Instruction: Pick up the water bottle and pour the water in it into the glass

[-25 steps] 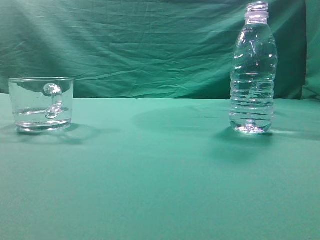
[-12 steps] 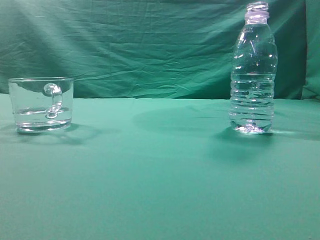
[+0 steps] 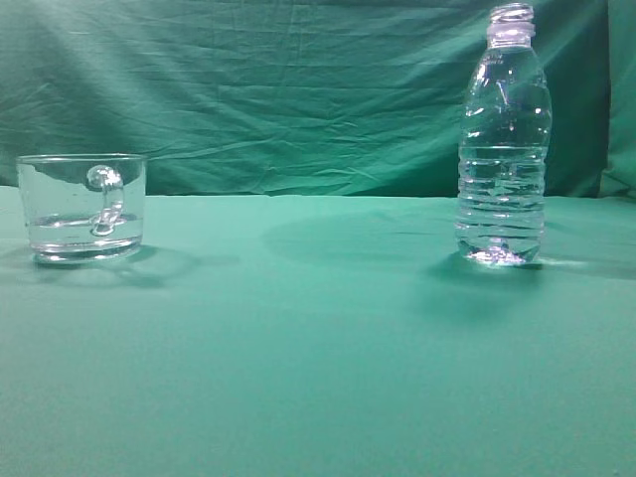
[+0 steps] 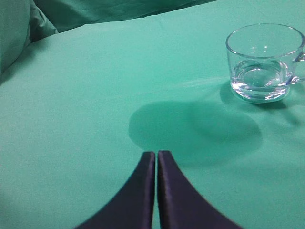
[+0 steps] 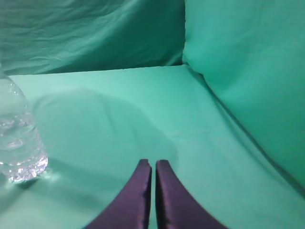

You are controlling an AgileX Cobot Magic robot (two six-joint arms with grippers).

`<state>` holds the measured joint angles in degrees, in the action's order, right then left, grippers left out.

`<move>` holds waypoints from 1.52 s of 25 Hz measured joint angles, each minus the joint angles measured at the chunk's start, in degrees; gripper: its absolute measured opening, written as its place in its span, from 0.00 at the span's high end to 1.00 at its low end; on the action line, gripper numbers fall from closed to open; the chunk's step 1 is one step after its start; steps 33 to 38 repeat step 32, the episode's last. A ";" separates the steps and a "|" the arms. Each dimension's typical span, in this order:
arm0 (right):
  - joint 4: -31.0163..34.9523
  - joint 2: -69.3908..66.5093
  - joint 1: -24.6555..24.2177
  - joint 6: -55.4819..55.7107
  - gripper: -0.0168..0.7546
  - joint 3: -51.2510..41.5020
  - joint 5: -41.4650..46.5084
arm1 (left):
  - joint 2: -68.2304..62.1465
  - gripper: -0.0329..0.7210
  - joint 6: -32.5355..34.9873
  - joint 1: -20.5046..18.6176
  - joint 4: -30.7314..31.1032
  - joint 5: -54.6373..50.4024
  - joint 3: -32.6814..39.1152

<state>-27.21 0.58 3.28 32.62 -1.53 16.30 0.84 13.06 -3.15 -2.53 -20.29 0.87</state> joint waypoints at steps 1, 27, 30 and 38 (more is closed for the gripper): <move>0.12 0.00 0.39 -0.39 0.98 0.00 0.66 | 0.00 0.96 0.00 0.00 0.00 0.00 0.00; 32.01 0.00 1.43 -33.04 0.98 0.00 4.81 | 0.00 0.96 0.00 0.00 0.00 0.00 0.00; 32.01 0.00 1.43 -33.04 0.98 0.00 4.81 | 0.00 0.96 0.00 0.00 0.00 0.00 0.00; 32.01 0.00 1.43 -33.04 0.98 0.00 4.81 | 0.00 0.96 0.00 0.00 0.00 0.00 0.00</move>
